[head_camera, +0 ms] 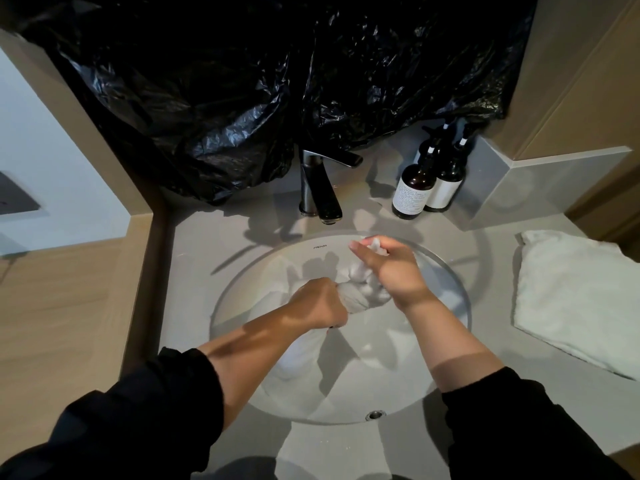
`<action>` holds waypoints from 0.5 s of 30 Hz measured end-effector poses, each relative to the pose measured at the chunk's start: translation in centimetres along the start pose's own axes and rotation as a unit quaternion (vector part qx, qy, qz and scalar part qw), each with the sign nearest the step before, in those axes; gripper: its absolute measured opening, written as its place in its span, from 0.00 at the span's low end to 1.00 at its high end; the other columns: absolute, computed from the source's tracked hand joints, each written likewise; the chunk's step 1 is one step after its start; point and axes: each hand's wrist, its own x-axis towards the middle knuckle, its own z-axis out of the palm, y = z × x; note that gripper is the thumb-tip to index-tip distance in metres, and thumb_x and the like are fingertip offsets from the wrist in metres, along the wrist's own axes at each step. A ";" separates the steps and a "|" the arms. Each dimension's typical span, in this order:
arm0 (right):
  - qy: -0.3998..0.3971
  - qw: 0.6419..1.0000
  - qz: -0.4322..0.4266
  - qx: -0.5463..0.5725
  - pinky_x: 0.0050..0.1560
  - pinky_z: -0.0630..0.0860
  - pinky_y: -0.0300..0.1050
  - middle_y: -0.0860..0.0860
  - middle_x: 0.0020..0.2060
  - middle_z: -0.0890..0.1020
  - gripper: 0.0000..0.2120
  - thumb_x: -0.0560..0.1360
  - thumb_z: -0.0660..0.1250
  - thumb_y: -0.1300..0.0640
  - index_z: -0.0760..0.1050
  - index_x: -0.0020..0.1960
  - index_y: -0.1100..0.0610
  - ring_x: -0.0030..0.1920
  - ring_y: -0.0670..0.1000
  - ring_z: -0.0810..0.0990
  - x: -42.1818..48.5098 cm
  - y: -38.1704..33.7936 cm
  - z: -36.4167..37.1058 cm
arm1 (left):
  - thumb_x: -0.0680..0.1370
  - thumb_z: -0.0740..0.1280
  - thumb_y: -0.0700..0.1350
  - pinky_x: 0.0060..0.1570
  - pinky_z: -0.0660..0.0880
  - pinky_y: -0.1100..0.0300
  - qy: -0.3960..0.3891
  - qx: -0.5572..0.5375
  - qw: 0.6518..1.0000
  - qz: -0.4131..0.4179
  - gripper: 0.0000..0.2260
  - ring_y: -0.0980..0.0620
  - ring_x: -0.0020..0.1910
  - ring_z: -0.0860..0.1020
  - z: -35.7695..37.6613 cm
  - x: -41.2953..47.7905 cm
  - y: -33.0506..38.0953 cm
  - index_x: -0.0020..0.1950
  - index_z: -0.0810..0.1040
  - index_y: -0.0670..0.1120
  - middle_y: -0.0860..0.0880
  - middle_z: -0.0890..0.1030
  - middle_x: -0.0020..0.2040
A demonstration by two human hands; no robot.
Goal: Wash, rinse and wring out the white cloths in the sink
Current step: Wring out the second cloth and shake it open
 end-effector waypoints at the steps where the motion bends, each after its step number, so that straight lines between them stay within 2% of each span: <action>1: 0.035 0.999 -0.018 -0.014 0.30 0.68 0.30 0.50 0.29 0.74 0.14 0.71 0.74 0.52 0.73 0.34 0.57 0.28 0.42 0.72 0.0 0.1 0.5 | 0.65 0.66 0.36 0.28 0.63 0.63 -0.006 -0.019 1.000 -0.001 0.05 0.50 0.28 0.69 0.0 -0.1 0.3 0.36 0.72 0.43 0.49 0.71 0.30; 3: 0.103 0.993 -0.030 -0.039 0.35 0.69 0.35 0.53 0.23 0.73 0.23 0.71 0.73 0.51 0.65 0.25 0.55 0.26 0.45 0.69 0.2 0.5 1.3 | 0.63 0.66 0.34 0.27 0.62 0.63 -0.024 -0.054 0.998 0.004 0.07 0.51 0.27 0.66 -0.2 -0.2 0.5 0.34 0.69 0.44 0.49 0.69 0.29; 5: 0.145 0.988 -0.016 -0.056 0.36 0.66 0.40 0.49 0.18 0.68 0.27 0.72 0.71 0.52 0.59 0.22 0.53 0.27 0.49 0.66 0.7 1.2 1.6 | 0.62 0.66 0.34 0.29 0.64 0.61 -0.039 -0.065 0.997 0.016 0.06 0.49 0.28 0.69 -0.2 -0.2 0.2 0.35 0.72 0.41 0.47 0.71 0.30; 7: 0.161 0.986 0.007 -0.043 0.33 0.62 0.44 0.47 0.19 0.63 0.25 0.71 0.68 0.55 0.56 0.23 0.54 0.28 0.52 0.61 1.1 1.7 1.6 | 0.61 0.67 0.35 0.31 0.67 0.60 -0.053 -0.067 0.996 0.028 0.08 0.49 0.29 0.71 -0.3 -0.2 -0.2 0.39 0.76 0.38 0.46 0.74 0.32; 8: 0.162 0.986 0.026 -0.018 0.33 0.61 0.43 0.50 0.22 0.64 0.21 0.68 0.66 0.56 0.55 0.25 0.54 0.30 0.53 0.60 1.1 1.9 1.7 | 0.60 0.67 0.36 0.32 0.67 0.59 -0.060 -0.066 0.996 0.030 0.10 0.48 0.29 0.72 -0.3 -0.2 -0.4 0.40 0.77 0.37 0.46 0.74 0.32; 10: 0.159 0.983 0.076 0.042 0.33 0.61 0.43 0.57 0.29 0.67 0.12 0.62 0.61 0.56 0.57 0.28 0.54 0.33 0.53 0.60 1.0 1.8 1.9 | 0.60 0.67 0.36 0.32 0.68 0.59 -0.070 -0.067 0.995 0.031 0.13 0.48 0.29 0.72 -0.3 -0.3 -0.6 0.43 0.77 0.34 0.45 0.73 0.31; 11: 0.160 0.981 0.089 0.064 0.32 0.60 0.42 0.58 0.29 0.67 0.12 0.65 0.62 0.57 0.58 0.29 0.54 0.33 0.53 0.61 1.1 1.9 1.8 | 0.60 0.68 0.35 0.31 0.68 0.59 -0.076 -0.070 0.994 0.029 0.12 0.48 0.28 0.73 -0.4 -0.4 -0.6 0.43 0.77 0.34 0.45 0.74 0.30; 13: 0.154 0.981 0.084 0.076 0.30 0.64 0.39 0.54 0.24 0.71 0.13 0.72 0.63 0.59 0.64 0.31 0.56 0.28 0.54 0.65 1.4 2.2 1.3 | 0.62 0.68 0.33 0.30 0.70 0.61 -0.095 -0.091 0.991 0.023 0.08 0.48 0.27 0.74 -0.7 -0.5 -0.5 0.40 0.77 0.36 0.45 0.75 0.29; 14: 0.155 0.981 0.082 0.081 0.30 0.67 0.39 0.49 0.21 0.73 0.12 0.73 0.64 0.58 0.68 0.32 0.56 0.27 0.52 0.69 1.4 2.1 1.1 | 0.63 0.69 0.33 0.31 0.71 0.61 -0.108 -0.104 0.988 0.022 0.06 0.47 0.28 0.75 -1.0 -0.6 -0.5 0.39 0.76 0.37 0.45 0.75 0.28; 15: 0.150 0.978 0.095 0.106 0.31 0.69 0.39 0.48 0.21 0.74 0.09 0.72 0.64 0.57 0.70 0.34 0.57 0.28 0.51 0.71 1.6 2.1 1.0 | 0.64 0.70 0.33 0.32 0.72 0.61 -0.123 -0.116 0.985 0.024 0.06 0.47 0.29 0.75 -1.2 -0.8 -0.4 0.39 0.77 0.36 0.45 0.76 0.28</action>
